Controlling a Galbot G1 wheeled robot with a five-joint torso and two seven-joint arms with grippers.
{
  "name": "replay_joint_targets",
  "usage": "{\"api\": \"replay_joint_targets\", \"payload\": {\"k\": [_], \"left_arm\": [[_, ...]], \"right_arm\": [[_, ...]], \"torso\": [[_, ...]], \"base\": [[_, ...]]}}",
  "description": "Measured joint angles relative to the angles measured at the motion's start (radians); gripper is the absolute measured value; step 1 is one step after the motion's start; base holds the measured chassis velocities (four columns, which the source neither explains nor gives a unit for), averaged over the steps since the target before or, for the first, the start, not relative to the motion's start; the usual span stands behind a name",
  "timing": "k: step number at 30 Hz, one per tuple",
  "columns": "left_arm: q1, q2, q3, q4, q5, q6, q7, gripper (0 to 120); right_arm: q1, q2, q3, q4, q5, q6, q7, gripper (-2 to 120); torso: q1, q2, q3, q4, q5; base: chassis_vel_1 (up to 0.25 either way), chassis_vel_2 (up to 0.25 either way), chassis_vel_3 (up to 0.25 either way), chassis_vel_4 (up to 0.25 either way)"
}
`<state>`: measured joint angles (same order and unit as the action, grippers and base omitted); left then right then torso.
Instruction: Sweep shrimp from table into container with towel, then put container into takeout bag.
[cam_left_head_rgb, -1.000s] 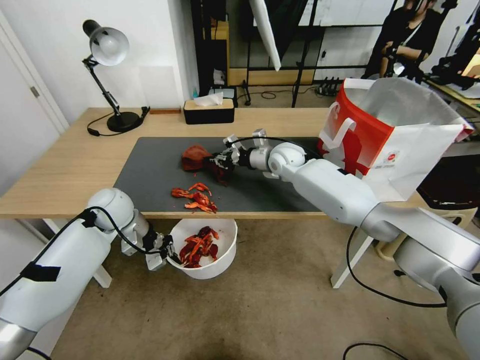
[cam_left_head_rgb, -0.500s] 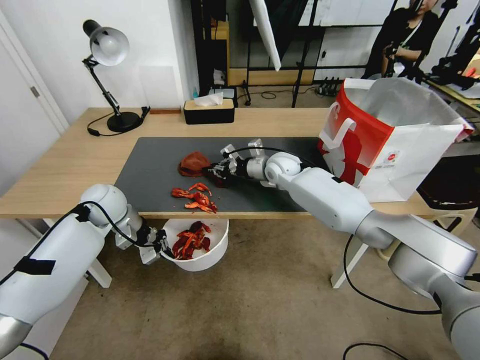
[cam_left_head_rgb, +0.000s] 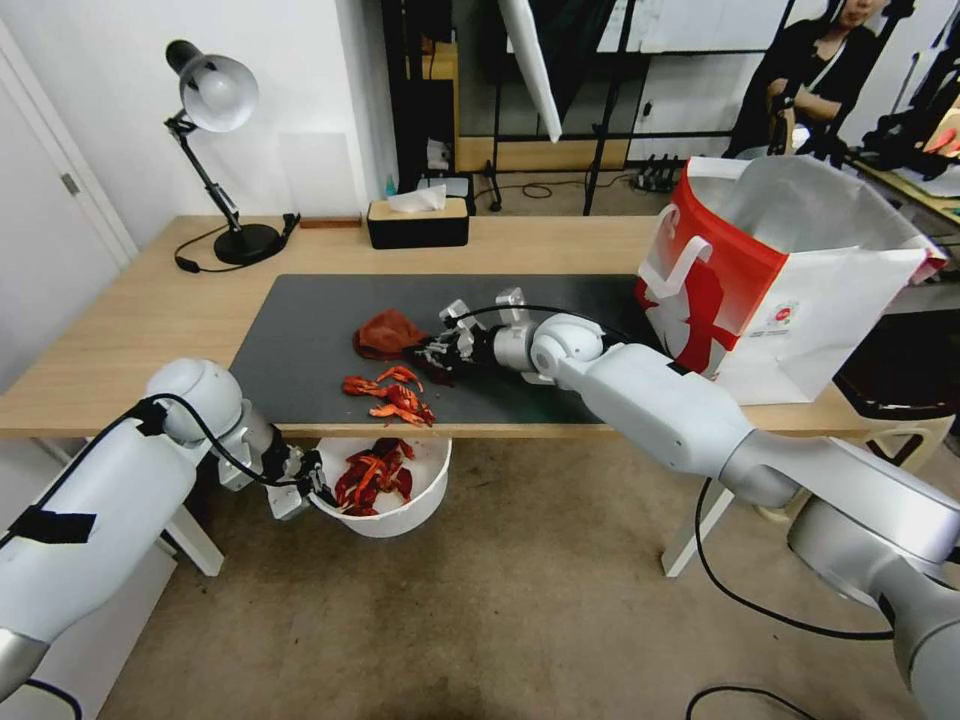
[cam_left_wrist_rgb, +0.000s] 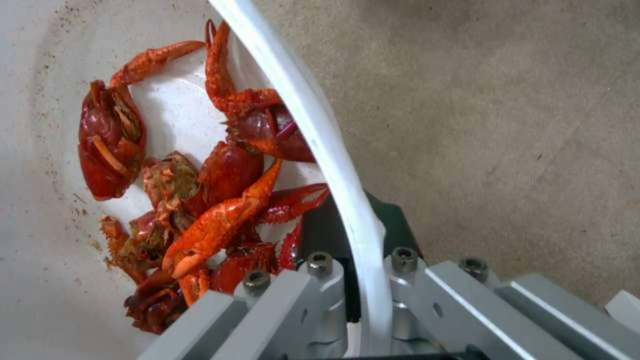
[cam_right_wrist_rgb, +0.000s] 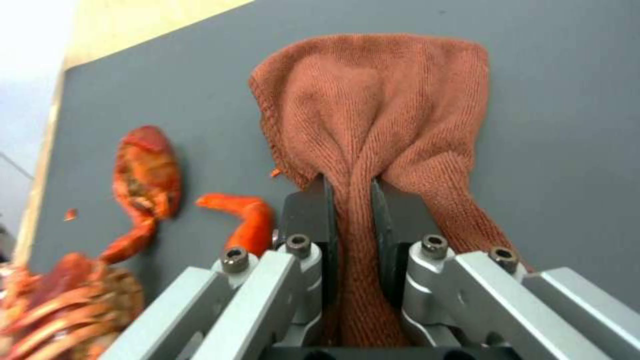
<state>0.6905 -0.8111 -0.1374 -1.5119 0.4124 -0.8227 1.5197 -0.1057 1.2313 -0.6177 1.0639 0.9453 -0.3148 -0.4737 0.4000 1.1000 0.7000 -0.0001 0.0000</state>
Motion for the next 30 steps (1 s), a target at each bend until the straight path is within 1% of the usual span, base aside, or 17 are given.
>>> {"api": "replay_joint_targets", "payload": {"k": [5, 11, 17, 22, 30], "left_arm": [[0.003, 0.004, -0.003, -0.011, -0.002, 0.0, -0.001, 0], [0.013, 0.002, -0.013, -0.016, -0.003, 0.0, -0.006, 0], [0.013, -0.002, -0.013, -0.028, -0.002, 0.0, -0.006, 0], [-0.002, -0.012, -0.002, -0.028, -0.001, 0.0, -0.001, 0], [0.001, -0.02, -0.001, -0.031, 0.0, 0.0, 0.002, 0]], "right_arm": [[-0.009, -0.008, -0.013, 0.031, 0.003, -0.005, 0.0, 10], [-0.012, -0.042, -0.043, 0.102, 0.018, -0.02, 0.013, 10], [-0.014, -0.067, -0.054, 0.149, 0.029, -0.029, 0.025, 10], [-0.035, -0.093, -0.063, 0.213, 0.038, -0.035, 0.038, 10], [-0.048, -0.105, -0.07, 0.255, 0.044, -0.036, 0.048, 10]], "torso": [[0.0, 0.0, 0.0, 0.0, 0.0], [0.0, 0.0, 0.0, 0.0, 0.0], [0.0, 0.0, 0.0, 0.0, 0.0], [0.0, 0.0, 0.0, -0.0001, 0.0], [0.0, 0.0, 0.0, 0.0, 0.0001]], "base": [[0.0, 0.0, 0.0, 0.0], [0.0, 0.0, 0.0, 0.0], [0.0, 0.0, 0.0, 0.0], [0.0, 0.0, 0.0, 0.0], [0.0, 0.0, 0.0, 0.0]]}}
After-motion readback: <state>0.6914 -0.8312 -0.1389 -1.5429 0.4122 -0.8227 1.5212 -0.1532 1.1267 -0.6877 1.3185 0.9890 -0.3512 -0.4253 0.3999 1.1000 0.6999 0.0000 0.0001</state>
